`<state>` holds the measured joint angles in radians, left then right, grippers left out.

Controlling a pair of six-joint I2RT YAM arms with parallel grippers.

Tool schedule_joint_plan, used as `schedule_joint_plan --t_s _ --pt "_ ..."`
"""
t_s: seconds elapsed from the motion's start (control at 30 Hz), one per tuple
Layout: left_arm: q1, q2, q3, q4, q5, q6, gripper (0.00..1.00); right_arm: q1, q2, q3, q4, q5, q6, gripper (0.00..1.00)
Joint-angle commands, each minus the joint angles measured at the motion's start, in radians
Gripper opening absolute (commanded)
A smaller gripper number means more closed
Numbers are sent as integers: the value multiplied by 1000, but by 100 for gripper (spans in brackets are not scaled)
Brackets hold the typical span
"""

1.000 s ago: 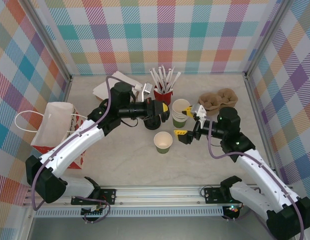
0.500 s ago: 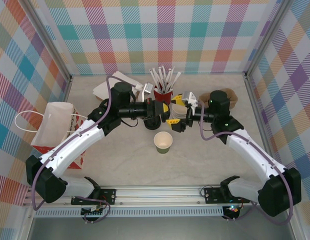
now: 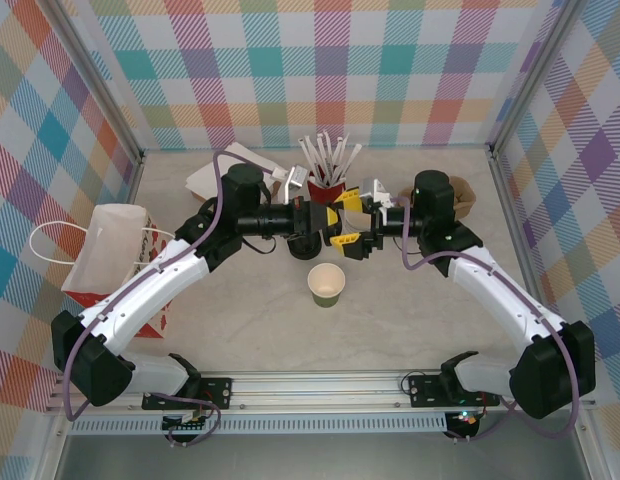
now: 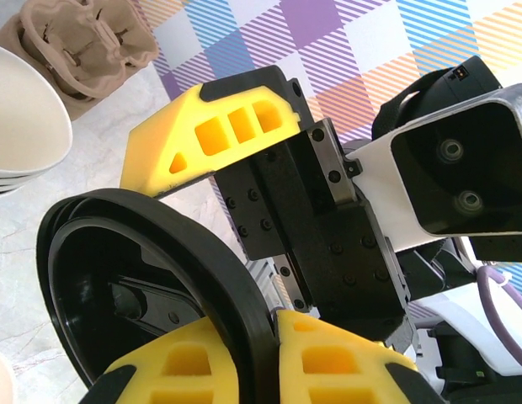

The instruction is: Pack the takeout coffee

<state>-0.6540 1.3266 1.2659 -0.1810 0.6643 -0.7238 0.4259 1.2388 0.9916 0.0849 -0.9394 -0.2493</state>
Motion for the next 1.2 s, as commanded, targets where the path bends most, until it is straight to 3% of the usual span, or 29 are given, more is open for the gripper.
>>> schedule_joint_plan --t_s 0.0,0.3,0.6,1.0,1.17 --pt "-9 -14 9 31 16 24 7 4 15 29 -41 -76 -31 86" --pt "-8 -13 10 40 8 21 7 35 28 0 -64 -55 -39 85" --pt "-9 -11 7 42 -3 17 7 39 21 -13 -84 -38 -27 75" --pt "-9 -28 -17 -43 -71 46 41 39 -38 36 -369 137 -87 72" --pt "-8 -66 -30 -168 -143 93 46 39 -59 43 -477 215 -102 72"
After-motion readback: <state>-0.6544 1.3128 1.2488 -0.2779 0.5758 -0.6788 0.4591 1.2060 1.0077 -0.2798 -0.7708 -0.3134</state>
